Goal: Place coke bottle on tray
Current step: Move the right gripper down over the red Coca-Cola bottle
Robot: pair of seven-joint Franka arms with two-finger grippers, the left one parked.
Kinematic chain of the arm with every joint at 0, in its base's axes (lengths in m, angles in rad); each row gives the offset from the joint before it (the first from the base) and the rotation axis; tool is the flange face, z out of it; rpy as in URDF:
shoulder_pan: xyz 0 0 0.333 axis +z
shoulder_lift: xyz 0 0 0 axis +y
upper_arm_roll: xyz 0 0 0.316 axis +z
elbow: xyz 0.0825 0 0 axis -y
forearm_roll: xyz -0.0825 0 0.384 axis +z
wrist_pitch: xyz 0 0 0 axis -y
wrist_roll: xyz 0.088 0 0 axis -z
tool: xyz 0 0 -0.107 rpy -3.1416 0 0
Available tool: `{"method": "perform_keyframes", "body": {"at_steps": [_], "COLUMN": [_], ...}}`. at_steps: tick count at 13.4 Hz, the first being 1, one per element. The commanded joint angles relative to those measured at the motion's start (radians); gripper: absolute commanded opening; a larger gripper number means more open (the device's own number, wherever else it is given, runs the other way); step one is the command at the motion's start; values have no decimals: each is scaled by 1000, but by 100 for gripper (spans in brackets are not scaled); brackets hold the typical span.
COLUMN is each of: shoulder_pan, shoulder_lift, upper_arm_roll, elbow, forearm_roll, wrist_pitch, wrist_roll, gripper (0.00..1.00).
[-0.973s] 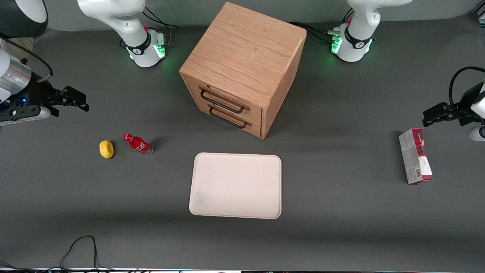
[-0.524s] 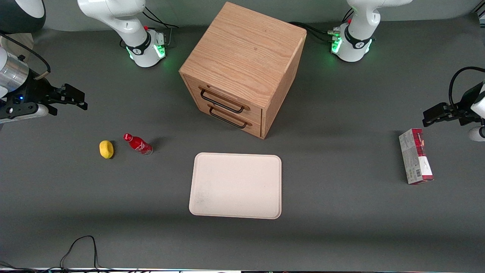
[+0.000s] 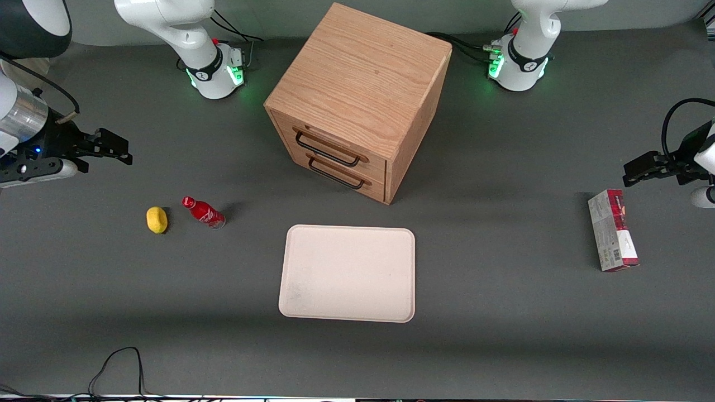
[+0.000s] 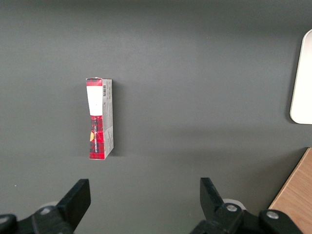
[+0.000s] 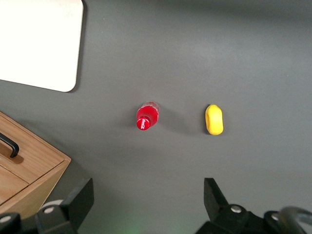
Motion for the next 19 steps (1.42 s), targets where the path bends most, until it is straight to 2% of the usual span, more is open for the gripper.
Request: {"method": "perform_keyframes", "body": {"at_steps": [1, 3, 9, 12, 17, 19], "shoulder_pan": [25, 27, 63, 62, 62, 62], "shoulder_lift": [-6, -42, -245, -236, -132, -110], "upper_arm_roll": [4, 5, 4, 1, -1, -2], "elbow": [-20, -86, -428, -444, -502, -568], "forearm_roll": [0, -2, -26, -35, -40, -38], "wrist_pitch": [-7, 14, 207, 232, 419, 541], "wrist_roll": [26, 47, 64, 64, 64, 63], "gripper": [100, 100, 100, 100, 99, 99]}}
